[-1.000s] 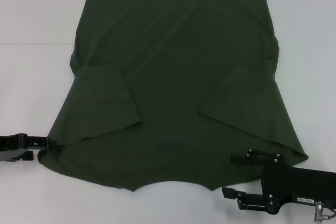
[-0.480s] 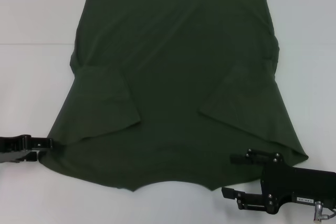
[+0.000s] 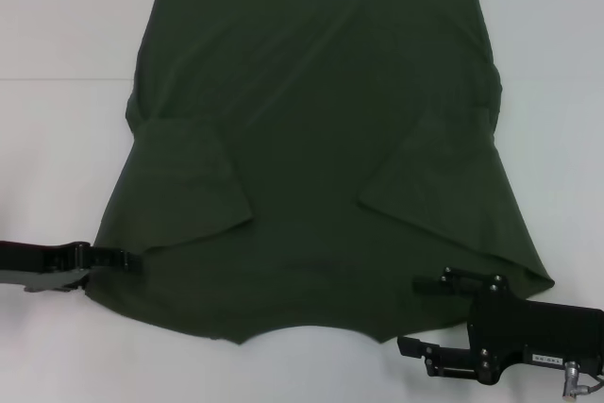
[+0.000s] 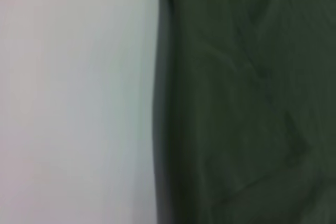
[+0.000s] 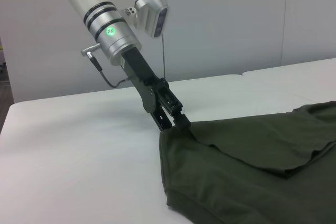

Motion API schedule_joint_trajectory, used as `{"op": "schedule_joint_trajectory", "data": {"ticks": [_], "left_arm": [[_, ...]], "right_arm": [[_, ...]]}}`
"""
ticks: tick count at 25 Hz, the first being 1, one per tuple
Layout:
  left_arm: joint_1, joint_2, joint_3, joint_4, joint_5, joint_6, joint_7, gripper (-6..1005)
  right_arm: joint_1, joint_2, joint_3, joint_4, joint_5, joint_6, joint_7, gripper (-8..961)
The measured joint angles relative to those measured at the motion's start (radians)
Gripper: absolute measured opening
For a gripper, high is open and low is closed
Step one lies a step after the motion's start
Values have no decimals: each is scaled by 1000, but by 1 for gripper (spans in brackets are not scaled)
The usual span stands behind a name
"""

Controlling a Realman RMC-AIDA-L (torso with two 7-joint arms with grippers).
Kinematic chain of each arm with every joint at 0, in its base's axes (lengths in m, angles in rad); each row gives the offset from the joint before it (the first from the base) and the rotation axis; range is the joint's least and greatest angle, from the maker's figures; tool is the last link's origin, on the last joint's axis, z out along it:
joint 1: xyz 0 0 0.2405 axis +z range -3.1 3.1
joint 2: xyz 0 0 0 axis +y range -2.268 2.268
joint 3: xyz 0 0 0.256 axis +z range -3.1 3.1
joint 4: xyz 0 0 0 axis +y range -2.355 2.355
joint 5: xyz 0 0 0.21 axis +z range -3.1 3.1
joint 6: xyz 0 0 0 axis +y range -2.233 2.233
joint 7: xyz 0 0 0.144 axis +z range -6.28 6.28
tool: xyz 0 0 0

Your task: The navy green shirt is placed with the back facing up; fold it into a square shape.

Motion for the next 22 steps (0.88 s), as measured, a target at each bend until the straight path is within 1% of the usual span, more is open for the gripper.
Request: {"op": "schedule_joint_trajectory", "data": {"ticks": [7, 12, 22], "left_arm": [[-10, -8, 0, 0, 5, -1, 1, 855], [-8, -20, 6, 20, 13, -7, 6, 835], [-10, -17, 12, 18, 15, -14, -7, 422]], "right_arm": [[2, 0, 0, 0, 1, 1, 0, 798], [6, 0, 0, 0, 2, 3, 0, 799], [8, 0, 0, 1, 1, 3, 4, 799]]}}
